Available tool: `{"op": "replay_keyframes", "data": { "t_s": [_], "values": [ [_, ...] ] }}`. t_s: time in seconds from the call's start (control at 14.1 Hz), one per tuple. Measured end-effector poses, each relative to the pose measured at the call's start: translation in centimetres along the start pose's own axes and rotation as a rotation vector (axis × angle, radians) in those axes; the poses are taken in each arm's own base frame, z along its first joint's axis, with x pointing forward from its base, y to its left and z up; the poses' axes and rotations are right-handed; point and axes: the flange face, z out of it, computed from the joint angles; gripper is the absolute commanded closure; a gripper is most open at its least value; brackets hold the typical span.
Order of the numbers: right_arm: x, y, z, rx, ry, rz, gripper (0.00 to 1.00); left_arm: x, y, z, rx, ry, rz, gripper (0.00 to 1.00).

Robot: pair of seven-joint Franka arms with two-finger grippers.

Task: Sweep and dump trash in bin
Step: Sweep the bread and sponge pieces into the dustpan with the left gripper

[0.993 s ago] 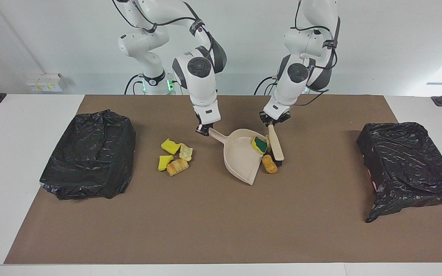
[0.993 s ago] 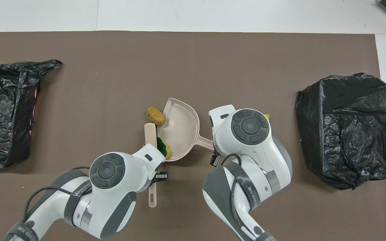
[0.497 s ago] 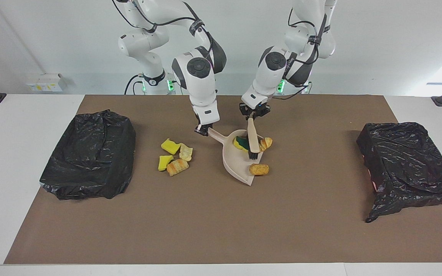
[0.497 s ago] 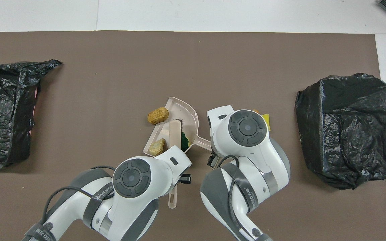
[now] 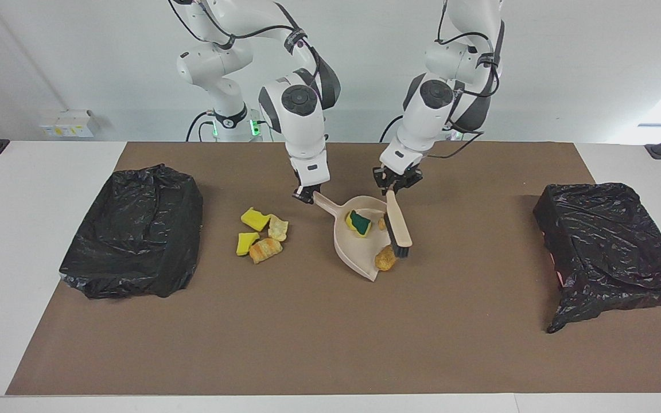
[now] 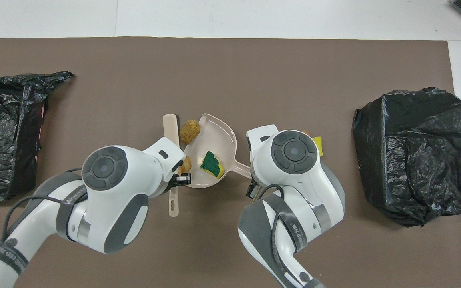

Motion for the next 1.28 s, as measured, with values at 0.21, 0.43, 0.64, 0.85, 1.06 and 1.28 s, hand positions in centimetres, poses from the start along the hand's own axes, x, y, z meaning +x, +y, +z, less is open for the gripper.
{"op": "replay_keyframes", "data": {
  "t_s": [0.21, 0.43, 0.64, 0.85, 1.06, 1.28],
  "values": [
    [0.2, -0.1, 0.1, -0.006, 0.008, -0.009, 1.0, 2.5, -4.3, 1.2, 0.015, -0.024, 0.09, 1.0],
    [0.2, 0.0, 0.5, -0.009, 0.012, -0.015, 1.0, 3.4, -5.2, 3.7, 0.042, -0.065, 0.169, 1.0],
    [0.2, 0.0, 0.5, -0.009, 0.012, -0.015, 1.0, 2.6, -3.3, 4.4, 0.049, -0.106, 0.251, 1.0],
    [0.2, -0.1, 0.9, -0.005, 0.005, -0.016, 1.0, 0.0, 1.1, 4.3, 0.068, -0.175, 0.362, 1.0],
    [0.4, -0.4, 1.3, -0.002, -0.002, -0.022, 1.0, -2.9, 5.7, 3.9, 0.078, -0.195, 0.456, 1.0],
    [0.4, -0.4, 1.3, -0.002, -0.002, -0.022, 1.0, -1.9, 6.0, 1.7, 0.071, -0.178, 0.441, 1.0]
  ]
}}
